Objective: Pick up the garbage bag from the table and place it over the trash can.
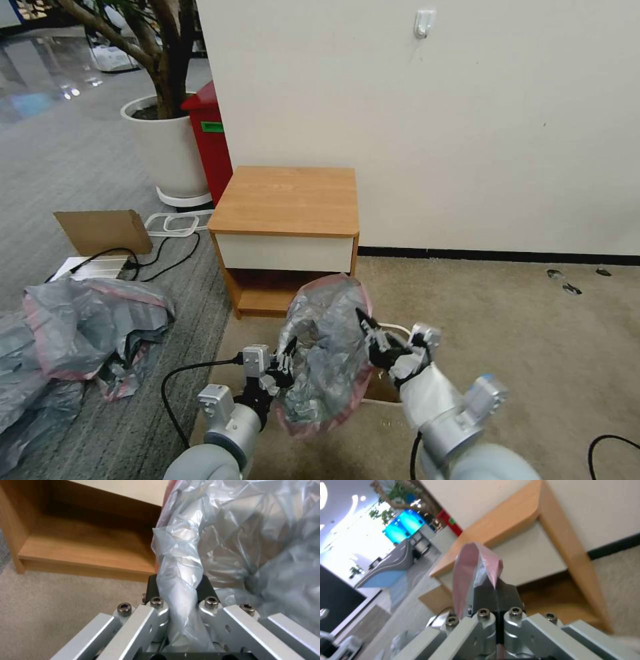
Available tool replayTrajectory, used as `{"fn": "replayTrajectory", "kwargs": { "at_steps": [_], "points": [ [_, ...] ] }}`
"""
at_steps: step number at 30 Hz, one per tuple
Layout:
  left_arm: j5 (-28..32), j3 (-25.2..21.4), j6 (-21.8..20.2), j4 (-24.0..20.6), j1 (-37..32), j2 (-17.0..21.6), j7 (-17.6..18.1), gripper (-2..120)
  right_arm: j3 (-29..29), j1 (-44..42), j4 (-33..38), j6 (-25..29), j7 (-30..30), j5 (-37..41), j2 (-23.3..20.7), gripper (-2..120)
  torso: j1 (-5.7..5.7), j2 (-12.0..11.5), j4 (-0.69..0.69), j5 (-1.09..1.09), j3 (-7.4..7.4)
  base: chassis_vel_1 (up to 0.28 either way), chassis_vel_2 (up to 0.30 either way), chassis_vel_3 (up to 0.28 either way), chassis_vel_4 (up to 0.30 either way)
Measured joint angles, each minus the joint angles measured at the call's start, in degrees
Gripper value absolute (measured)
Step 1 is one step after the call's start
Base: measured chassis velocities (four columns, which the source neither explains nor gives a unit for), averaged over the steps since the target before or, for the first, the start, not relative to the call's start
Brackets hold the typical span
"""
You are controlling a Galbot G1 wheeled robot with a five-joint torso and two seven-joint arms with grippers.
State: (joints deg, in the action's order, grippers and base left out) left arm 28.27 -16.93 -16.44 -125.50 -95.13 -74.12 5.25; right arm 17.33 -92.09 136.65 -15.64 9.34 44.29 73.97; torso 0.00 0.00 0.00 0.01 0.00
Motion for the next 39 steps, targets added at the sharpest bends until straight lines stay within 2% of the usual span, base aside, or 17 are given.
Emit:
{"fn": "replayTrajectory", "kwargs": {
  "at_steps": [3,6,7,9,10,13,18,22,23,26,30,39],
  "points": [
    [-0.5,0.0,0.0,-0.1,-0.2,-0.1,-0.8,7,1.1,2.1,-0.6,-1.2,2.6,2.0,-0.9,0,0.0,0.0,0.0,0.0,0.0,0.0,0.0,0.0,0.0],
    [-1.0,-0.2,0.0,-0.4,-0.7,-0.3,-2.6,7,2.2,5.2,-1.4,-4.7,9.3,6.3,-2.9,0,0.0,0.0,0.0,0.0,0.0,0.0,0.0,0.0,0.0],
    [-1.0,-0.2,0.0,-0.4,-0.7,-0.3,-2.6,7,2.2,5.2,-1.4,-4.7,9.3,6.3,-2.9,0,0.0,0.0,0.0,0.0,0.0,0.0,0.0,0.0,0.0],
    [-1.1,-1.0,0.2,-0.5,-1.0,-0.8,-4.1,7,3.1,7.2,-1.5,-7.5,15.9,10.2,-4.6,0,0.0,0.0,0.0,0.0,0.0,0.0,0.0,0.0,0.0],
    [-1.1,-1.0,0.2,-0.5,-1.0,-0.8,-4.1,7,3.1,7.2,-1.5,-7.5,15.9,10.2,-4.6,0,0.0,0.0,0.0,0.0,0.0,0.0,0.0,0.0,0.0],
    [-0.6,-2.3,1.0,-0.5,-1.1,-1.2,-5.7,7,4.4,8.4,-0.5,-10.2,23.7,16.9,-6.6,0,0.0,0.0,0.0,0.0,0.0,0.0,0.0,0.0,0.0],
    [1.1,-3.9,1.6,-0.5,-0.9,-1.5,-7.1,7,6.8,7.7,1.1,-11.5,28.8,23.3,-8.2,0,0.0,0.0,0.0,-0.01,0.0,0.0,0.0,0.0,0.0],
    [3.1,-6.2,2.8,0.1,-0.1,-2.2,-9.0,7,10.1,6.7,3.8,-12.1,34.1,34.2,-9.7,0,0.0,0.0,0.0,0.0,0.0,0.0,0.0,0.0,0.0],
    [3.1,-6.2,2.8,0.1,-0.1,-2.2,-9.0,7,10.1,6.7,3.8,-12.1,34.1,34.2,-9.7,0,0.0,0.0,0.0,0.0,0.0,0.0,0.0,0.0,0.0],
    [5.9,-7.3,2.8,0.7,0.4,-2.3,-9.4,7,11.6,6.3,5.6,-12.1,37.5,41.6,-10.2,0,0.0,0.0,0.0,0.0,0.0,0.0,0.0,0.0,0.0],
    [8.5,-8.0,2.7,1.3,0.7,-2.0,-9.8,7,12.8,5.8,6.7,-12.1,39.2,47.2,-10.2,0,0.0,0.0,0.0,0.0,0.0,0.0,0.0,0.0,0.0],
    [15.0,-8.9,-0.4,1.4,0.9,-1.7,-10.1,7,15.4,5.3,6.2,-12.9,39.8,50.5,-10.8,0,0.0,0.0,0.0,0.0,0.0,0.0,0.0,0.0,0.0]
  ]
}}
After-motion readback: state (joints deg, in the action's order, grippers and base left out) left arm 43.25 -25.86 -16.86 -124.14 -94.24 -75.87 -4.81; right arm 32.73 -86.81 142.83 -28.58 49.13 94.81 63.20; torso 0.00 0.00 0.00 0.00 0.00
